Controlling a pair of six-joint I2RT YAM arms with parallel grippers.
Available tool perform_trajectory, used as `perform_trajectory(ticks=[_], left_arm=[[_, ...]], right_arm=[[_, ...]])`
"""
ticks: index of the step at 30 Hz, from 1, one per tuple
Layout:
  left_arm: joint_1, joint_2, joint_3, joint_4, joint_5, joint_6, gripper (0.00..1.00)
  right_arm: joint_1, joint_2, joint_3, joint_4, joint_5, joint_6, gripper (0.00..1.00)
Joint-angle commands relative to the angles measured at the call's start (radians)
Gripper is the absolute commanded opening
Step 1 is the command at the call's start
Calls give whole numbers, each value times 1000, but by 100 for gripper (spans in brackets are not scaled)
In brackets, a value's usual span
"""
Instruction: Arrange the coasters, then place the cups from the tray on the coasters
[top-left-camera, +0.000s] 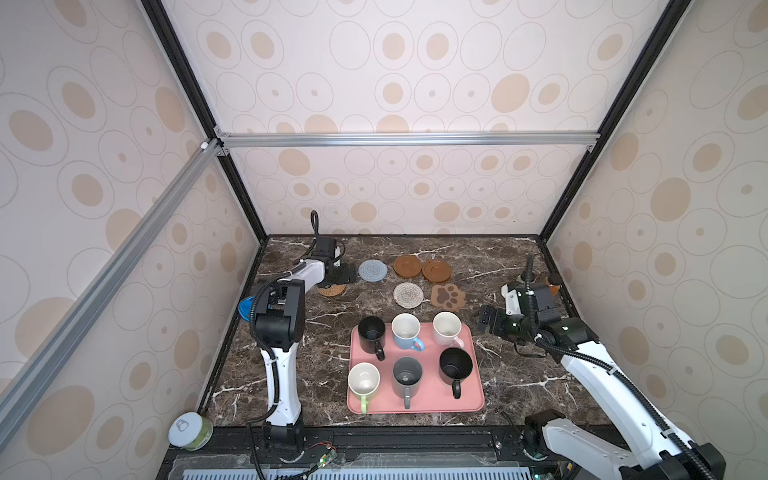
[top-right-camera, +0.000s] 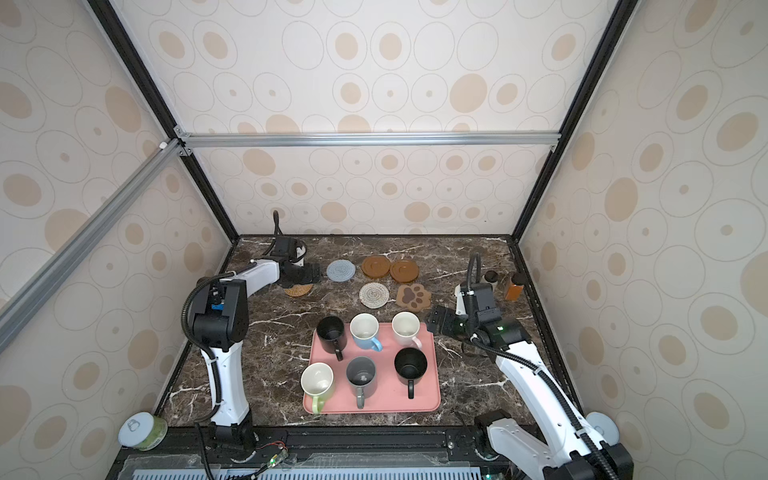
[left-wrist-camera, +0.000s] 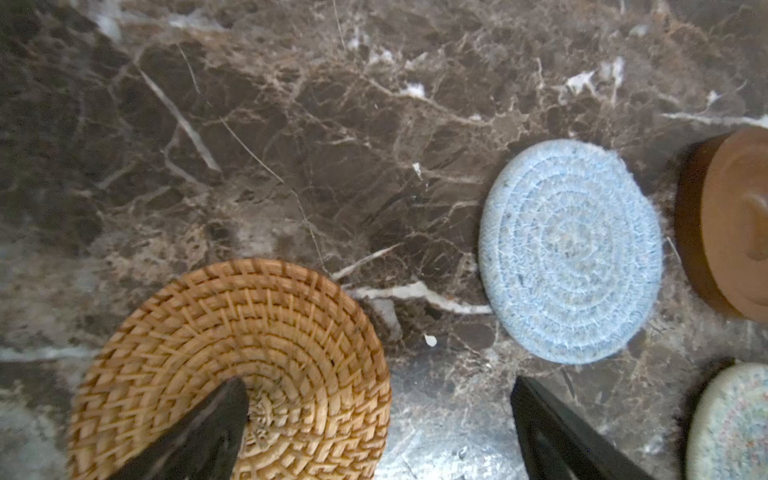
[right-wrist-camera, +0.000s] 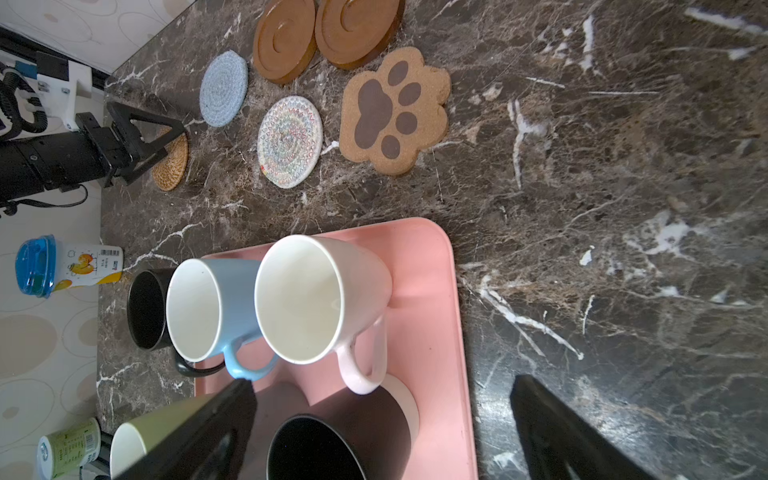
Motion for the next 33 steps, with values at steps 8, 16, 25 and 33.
perform_trajectory(ticks=[8,16,25,33], left_arm=[[-23,-80,11,-41,70,-21,100],[-94,-95,30,-25,104,-35,100],[-182,2,160,-38,113,-68,100],[-222,86,280,-38,118,-99,100]], right_arm=[[8,-1,7,6,3,12,100],[8,9,8,10,-1,20,99],[8,-11,4,-4,10,25,100],[8,-35,-1,-21,18,37,100]])
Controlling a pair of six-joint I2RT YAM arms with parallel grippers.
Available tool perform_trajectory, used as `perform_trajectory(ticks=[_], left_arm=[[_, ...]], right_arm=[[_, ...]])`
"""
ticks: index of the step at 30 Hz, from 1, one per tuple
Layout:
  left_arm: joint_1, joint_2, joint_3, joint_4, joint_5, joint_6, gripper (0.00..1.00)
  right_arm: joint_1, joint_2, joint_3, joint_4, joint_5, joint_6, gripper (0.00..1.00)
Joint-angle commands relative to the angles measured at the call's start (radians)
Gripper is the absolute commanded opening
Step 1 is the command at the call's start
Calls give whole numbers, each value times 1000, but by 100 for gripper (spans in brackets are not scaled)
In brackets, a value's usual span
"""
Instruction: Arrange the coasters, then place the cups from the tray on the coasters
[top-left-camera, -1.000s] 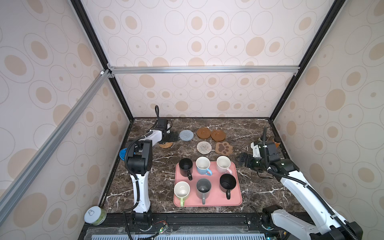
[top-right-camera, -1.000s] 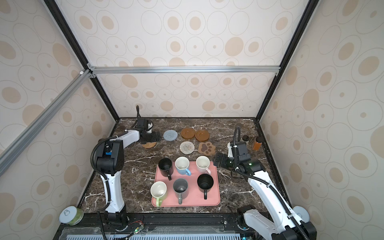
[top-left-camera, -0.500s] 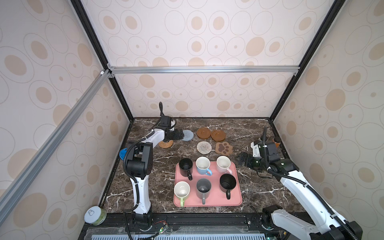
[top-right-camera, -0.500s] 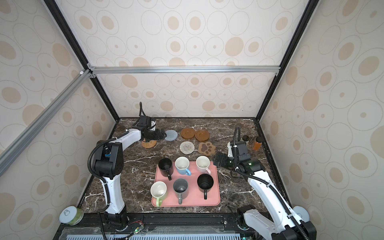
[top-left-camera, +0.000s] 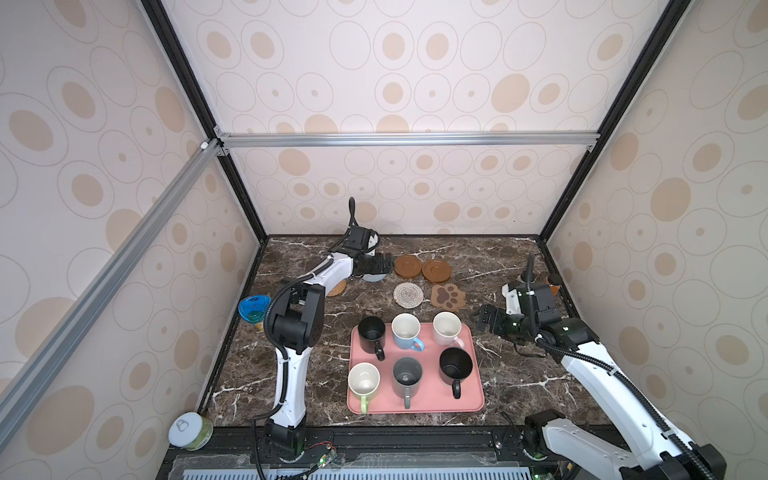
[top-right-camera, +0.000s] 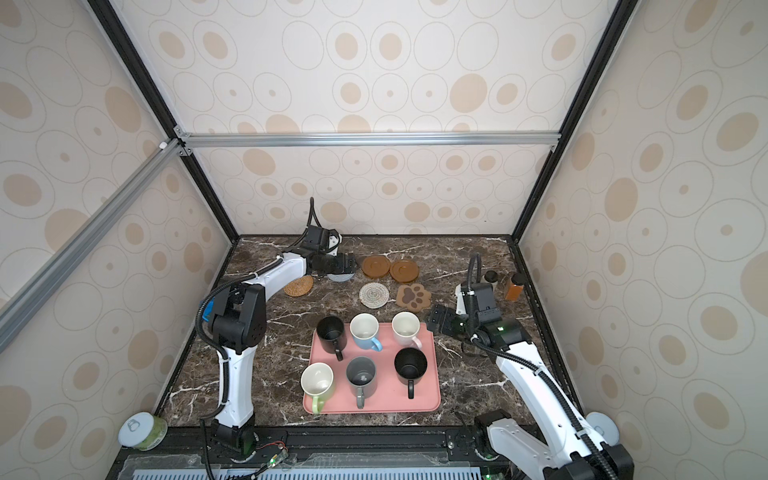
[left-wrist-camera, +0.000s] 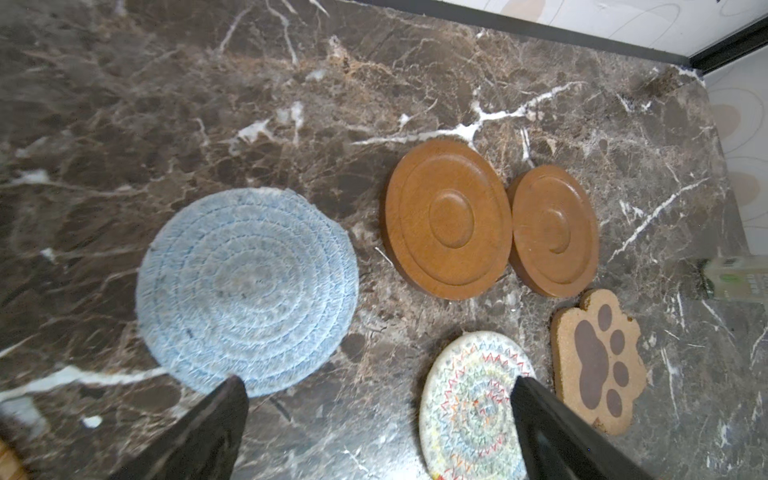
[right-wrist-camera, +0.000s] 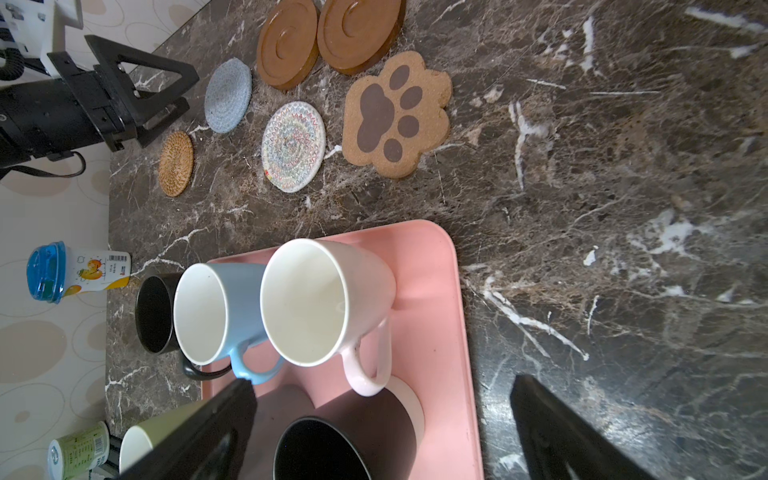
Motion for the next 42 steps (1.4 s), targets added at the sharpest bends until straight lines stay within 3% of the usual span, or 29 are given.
perform_trajectory(ticks=[1,13,27,42], left_arm=[[-12,47,86,-21,8,-28,100],[-27,150,186,0,24,-112,100],[-53,254,322,-48,29,-123,100],[-58,227,349,-75,-63,-82,100]], right_arm=[[8,-27,-2,-24,17,20,100],[7,-15,17,-37,12,21,100],[9,-47,-19,-35,31,33,100],[9,-24,-3,-47,23,16,100]])
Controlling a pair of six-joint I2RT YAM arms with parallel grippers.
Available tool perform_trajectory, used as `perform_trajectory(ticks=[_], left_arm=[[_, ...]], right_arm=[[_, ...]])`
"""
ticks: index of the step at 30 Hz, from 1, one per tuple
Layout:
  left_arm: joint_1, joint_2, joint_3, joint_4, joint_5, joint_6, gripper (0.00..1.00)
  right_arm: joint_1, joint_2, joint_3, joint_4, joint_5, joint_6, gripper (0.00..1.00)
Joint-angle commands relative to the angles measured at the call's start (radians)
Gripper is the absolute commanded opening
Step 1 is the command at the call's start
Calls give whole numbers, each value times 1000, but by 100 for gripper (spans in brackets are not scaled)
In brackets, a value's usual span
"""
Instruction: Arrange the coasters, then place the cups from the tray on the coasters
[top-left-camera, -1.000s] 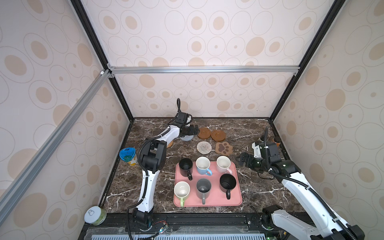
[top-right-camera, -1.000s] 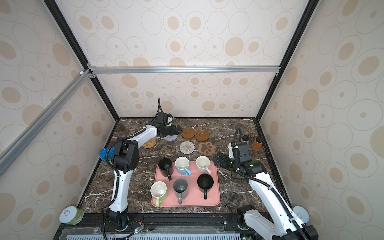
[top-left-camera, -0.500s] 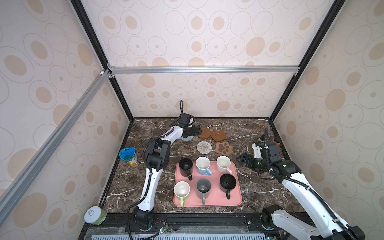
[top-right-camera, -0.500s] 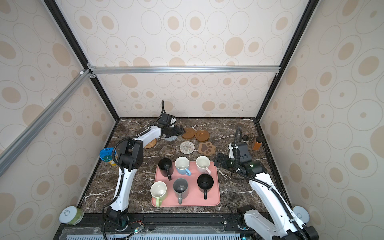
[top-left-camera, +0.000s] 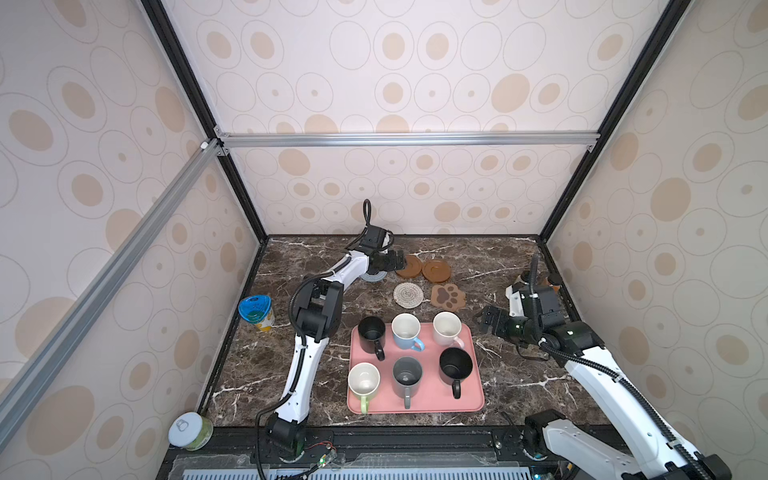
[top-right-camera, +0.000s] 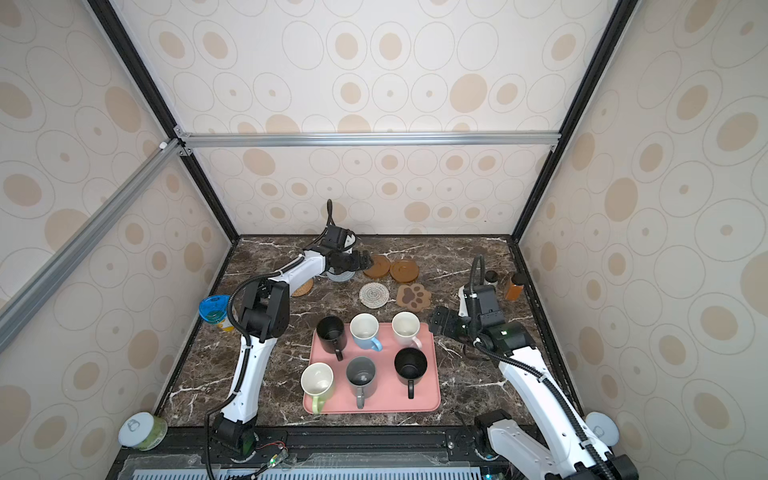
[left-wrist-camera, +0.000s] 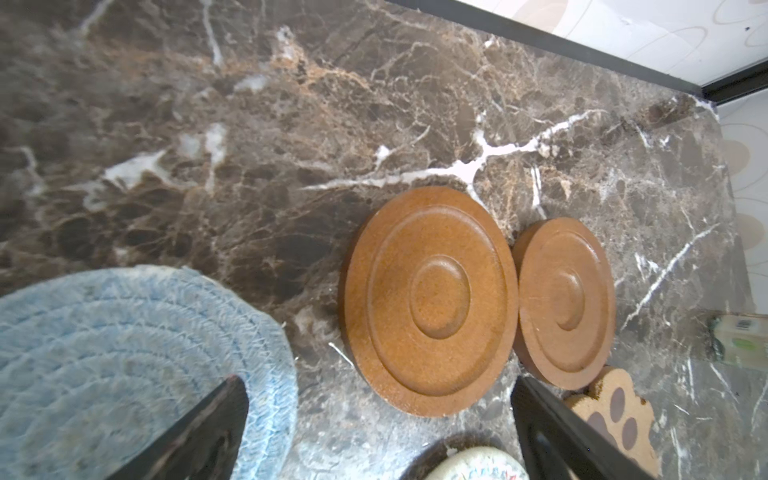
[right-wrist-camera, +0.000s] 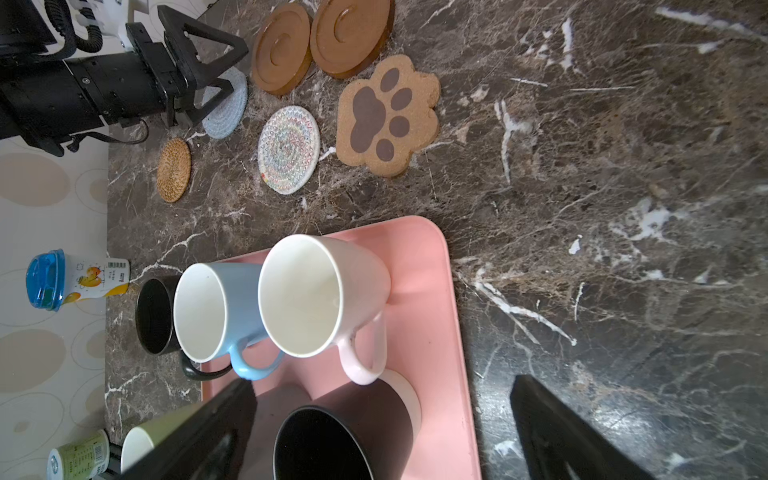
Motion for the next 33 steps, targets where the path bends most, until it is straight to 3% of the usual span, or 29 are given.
perform_trajectory(ticks=[1,18,27,33], left_arm=[[-3,-20,68,-37,-49,30,100],[9,89,204,-175,-139,76,100],[10,91,163,-177,-129,86,100],[9,39,50,-129,-119,83,100]], right_arm=[[8,5,-1,-17,2,-2,100],[8,12,2,-16,-7,-4,100],[9,12,-6,-15,-4,2,99],[7,8,-8,-17,-2,4,100]])
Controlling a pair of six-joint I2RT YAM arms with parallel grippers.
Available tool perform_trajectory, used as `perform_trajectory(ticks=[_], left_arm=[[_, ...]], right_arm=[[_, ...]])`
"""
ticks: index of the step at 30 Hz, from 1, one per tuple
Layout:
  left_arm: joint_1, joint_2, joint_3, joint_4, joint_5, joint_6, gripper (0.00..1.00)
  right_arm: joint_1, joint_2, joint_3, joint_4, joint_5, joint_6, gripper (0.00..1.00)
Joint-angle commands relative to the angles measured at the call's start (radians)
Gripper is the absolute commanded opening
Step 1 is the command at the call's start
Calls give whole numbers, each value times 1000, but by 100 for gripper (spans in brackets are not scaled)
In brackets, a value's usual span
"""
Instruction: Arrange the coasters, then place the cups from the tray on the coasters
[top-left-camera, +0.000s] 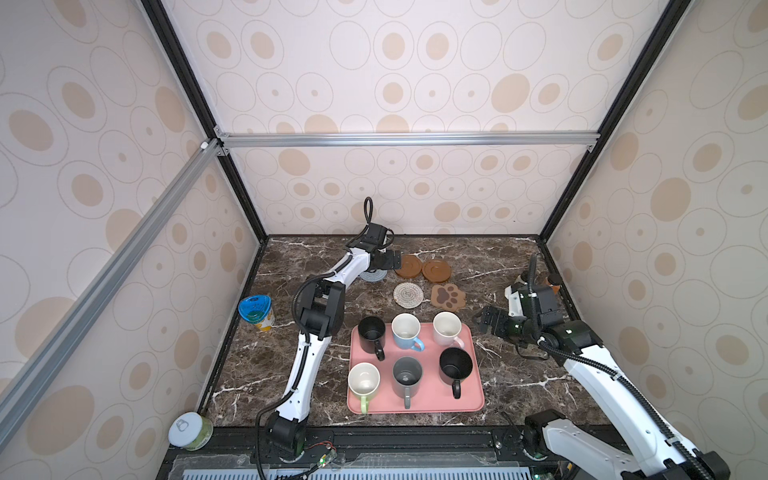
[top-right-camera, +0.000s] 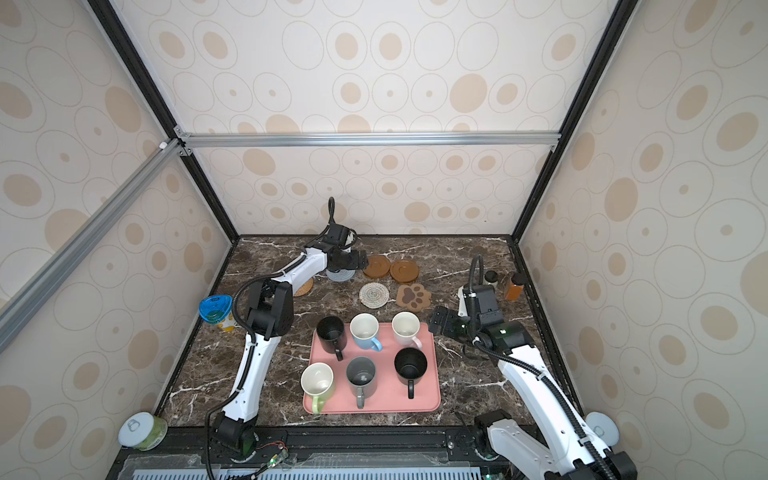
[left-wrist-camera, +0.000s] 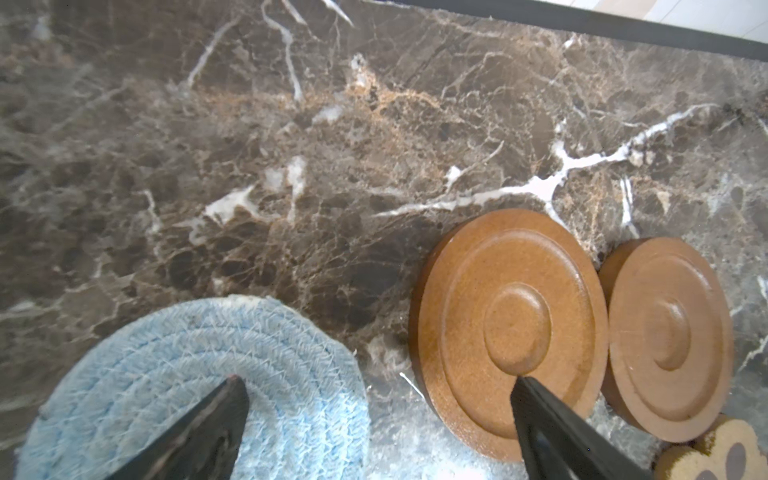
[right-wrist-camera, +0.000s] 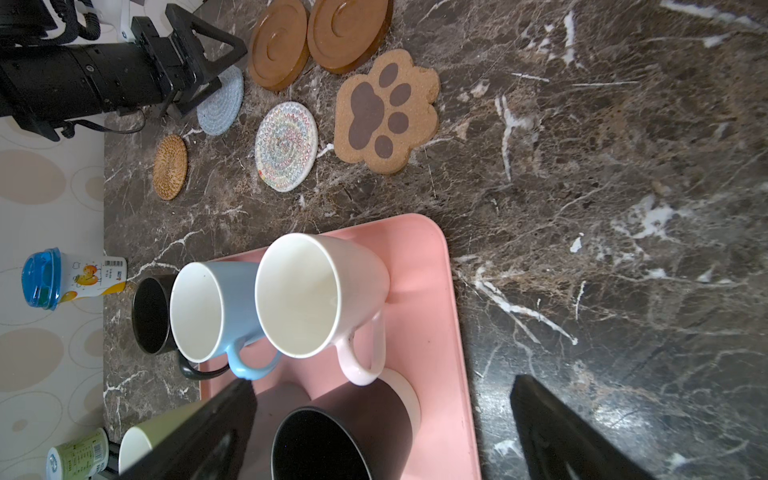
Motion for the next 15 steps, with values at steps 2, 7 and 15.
perform_trajectory(ticks=[2,7,15], left_arm=[[3,-48,-109,-7,13,7,100],[2,-125,-251,62,25,-1,100],[3,-213,-389,130,33,-1,100]], right_arm=[[8,-1,-6,-17,2,6,99],[8,5,-8,-17,0,9,100],[8,5,-5,-6,-7,16,100]])
